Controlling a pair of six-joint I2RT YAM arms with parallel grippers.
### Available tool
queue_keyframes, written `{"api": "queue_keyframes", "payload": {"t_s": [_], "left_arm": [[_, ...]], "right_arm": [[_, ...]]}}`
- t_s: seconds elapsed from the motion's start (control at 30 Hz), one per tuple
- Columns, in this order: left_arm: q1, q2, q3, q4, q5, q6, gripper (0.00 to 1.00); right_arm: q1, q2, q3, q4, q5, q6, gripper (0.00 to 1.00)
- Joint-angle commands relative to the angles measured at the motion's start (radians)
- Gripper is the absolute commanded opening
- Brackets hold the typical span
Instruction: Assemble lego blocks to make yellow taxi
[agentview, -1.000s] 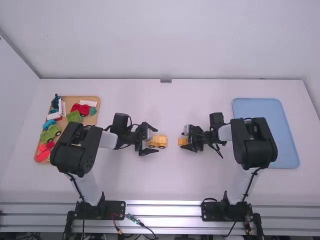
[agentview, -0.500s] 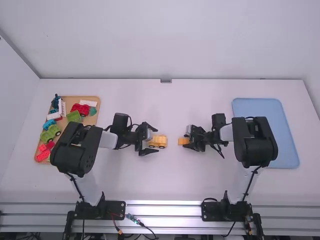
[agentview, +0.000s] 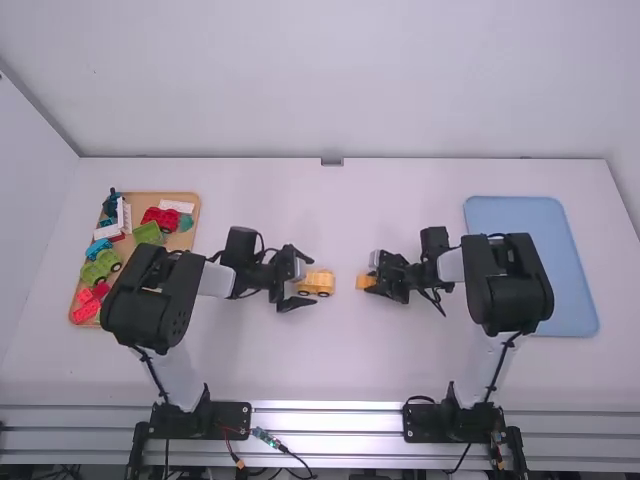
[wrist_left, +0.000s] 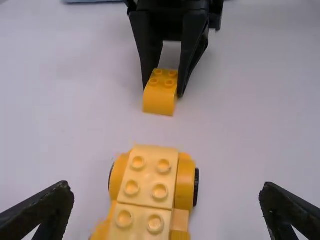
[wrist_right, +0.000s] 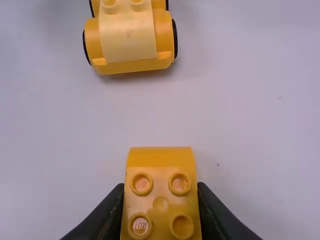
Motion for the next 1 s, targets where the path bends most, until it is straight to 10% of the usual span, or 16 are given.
{"api": "queue_keyframes", "payload": {"t_s": [0.0, 0.57, 0.97], "left_arm": [[-0.002, -0.023, 0.009, -0.03, -0.044, 0.046, 0.99], [-0.002, -0.017, 0.021, -0.033, -0.07, 0.084, 0.98], [-0.004, -0.017, 0.048, -0.072, -0.069, 0.092, 0.95]], "right_arm": [[0.0, -0.001, 0.035, -0.045, 0.008, 0.005, 0.29], [0.077, -0.006, 0.237, -0.38, 0.024, -0.111, 0.25], [0.149, -0.048, 0.296, -0.431, 0.026, -0.059, 0.02]]}}
